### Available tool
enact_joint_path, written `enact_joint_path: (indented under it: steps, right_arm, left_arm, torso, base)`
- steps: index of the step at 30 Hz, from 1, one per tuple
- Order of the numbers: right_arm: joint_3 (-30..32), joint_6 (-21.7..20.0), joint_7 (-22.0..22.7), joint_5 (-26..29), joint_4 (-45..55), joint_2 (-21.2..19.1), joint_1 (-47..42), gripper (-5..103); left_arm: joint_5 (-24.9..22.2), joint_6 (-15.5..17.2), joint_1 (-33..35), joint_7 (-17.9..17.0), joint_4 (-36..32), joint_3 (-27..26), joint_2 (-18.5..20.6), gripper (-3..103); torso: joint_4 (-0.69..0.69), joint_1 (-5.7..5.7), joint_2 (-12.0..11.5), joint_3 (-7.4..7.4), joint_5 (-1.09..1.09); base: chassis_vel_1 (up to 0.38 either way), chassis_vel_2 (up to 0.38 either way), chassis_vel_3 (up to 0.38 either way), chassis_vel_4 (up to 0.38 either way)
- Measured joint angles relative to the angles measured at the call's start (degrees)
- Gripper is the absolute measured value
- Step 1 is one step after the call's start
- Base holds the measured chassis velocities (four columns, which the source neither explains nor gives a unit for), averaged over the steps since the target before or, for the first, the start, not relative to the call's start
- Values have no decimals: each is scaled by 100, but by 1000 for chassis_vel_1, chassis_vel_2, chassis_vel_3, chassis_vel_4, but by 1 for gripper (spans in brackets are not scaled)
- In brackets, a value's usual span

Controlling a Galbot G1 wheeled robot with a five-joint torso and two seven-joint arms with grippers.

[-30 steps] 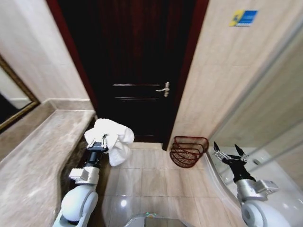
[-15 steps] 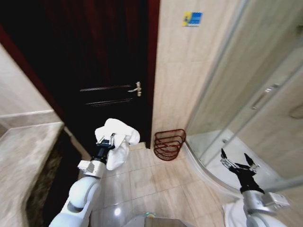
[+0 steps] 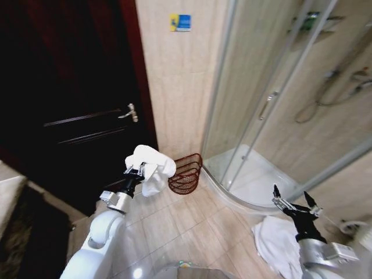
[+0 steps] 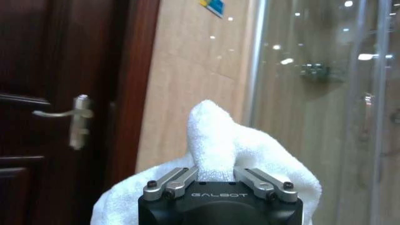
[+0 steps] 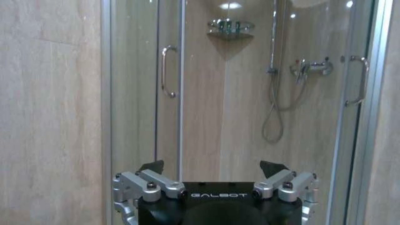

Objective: Discard the used towel into the hamper.

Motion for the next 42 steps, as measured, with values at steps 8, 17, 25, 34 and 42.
enact_joint_path:
  steps: [8, 17, 25, 34, 42]
  right_arm:
    - [-31, -2, -148, -54, 53, 28, 89, 100]
    - [-85, 8, -81, -88, -48, 14, 111, 100]
    - [-102, 53, -73, -79, -116, -21, 111, 100]
    - [-96, 79, -74, -51, -171, -60, 108, 100]
    - [-73, 104, -79, -23, -213, -74, 118, 100]
  left_arm:
    - [-27, -82, -244, 125, 275, 134, 26, 7]
    - [6, -117, -205, 125, 308, 100, 9, 7]
    - [111, -118, -210, 121, 305, 105, 14, 7]
    - [162, -93, -243, 108, 303, 180, 9, 7]
    - [176, -81, -374, 95, 419, 237, 59, 7]
  torso:
    - [2, 0, 0, 0, -1]
    - [2, -1, 0, 0, 0]
    - [3, 1, -1, 0, 0]
    - [1, 1, -1, 0, 0]
    - [2, -1, -1, 0, 0]
  base:
    - [0, 0, 0, 0]
    - [-10, 8, 15, -16]
    - [-85, 86, 84, -85]
    - [-65, 55, 68, -66]
    - [-61, 76, 66, -62]
